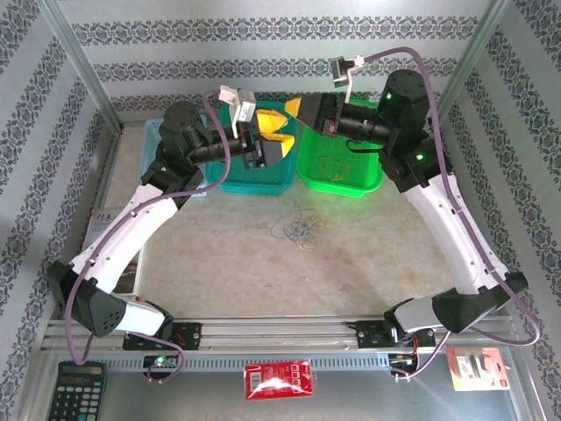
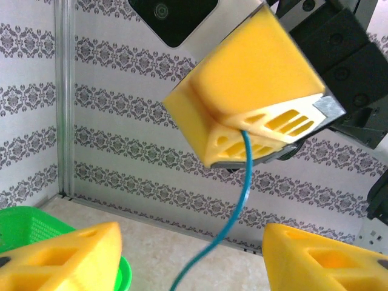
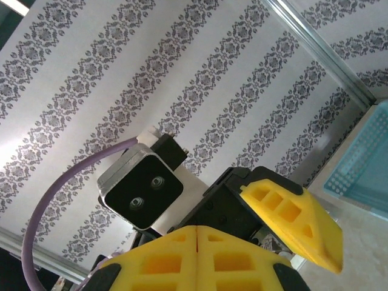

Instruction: Untangle the cables

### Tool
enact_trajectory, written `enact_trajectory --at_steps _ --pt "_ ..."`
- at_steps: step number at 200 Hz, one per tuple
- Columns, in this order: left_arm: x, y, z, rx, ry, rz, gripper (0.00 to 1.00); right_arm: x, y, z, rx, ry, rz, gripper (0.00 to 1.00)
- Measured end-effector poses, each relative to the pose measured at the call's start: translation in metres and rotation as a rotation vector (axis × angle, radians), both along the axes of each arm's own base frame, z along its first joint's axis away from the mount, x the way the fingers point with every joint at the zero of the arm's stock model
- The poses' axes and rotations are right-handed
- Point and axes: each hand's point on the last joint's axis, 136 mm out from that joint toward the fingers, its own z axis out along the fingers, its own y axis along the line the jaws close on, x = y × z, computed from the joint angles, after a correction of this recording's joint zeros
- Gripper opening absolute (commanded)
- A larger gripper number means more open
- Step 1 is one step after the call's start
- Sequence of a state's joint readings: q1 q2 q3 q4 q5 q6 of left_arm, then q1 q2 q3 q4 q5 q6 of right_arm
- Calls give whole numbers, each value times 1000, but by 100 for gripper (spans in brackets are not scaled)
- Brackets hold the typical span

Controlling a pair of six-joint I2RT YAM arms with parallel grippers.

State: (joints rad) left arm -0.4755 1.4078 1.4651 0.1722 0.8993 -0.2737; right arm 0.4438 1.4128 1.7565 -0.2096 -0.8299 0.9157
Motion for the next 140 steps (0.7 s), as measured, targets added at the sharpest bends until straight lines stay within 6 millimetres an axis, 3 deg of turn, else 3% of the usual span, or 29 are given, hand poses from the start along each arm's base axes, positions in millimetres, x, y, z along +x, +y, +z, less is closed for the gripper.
enact_trajectory --at_steps 26,57,67,98,140 --pt "0 -1 -1 -4 14 -11 36 -1 5 -3 -5 5 10 0" --pt "-1 -1 5 -28 7 -18 0 1 5 -4 -8 6 7 0" --pt "-1 -1 8 -32 -7 -18 0 1 5 -4 -8 6 6 2" --pt "3 0 10 -42 -7 7 0 5 2 -5 -11 0 -9 37" --pt "34 26 13 -57 -6 157 0 22 -31 -14 -8 16 -116 56"
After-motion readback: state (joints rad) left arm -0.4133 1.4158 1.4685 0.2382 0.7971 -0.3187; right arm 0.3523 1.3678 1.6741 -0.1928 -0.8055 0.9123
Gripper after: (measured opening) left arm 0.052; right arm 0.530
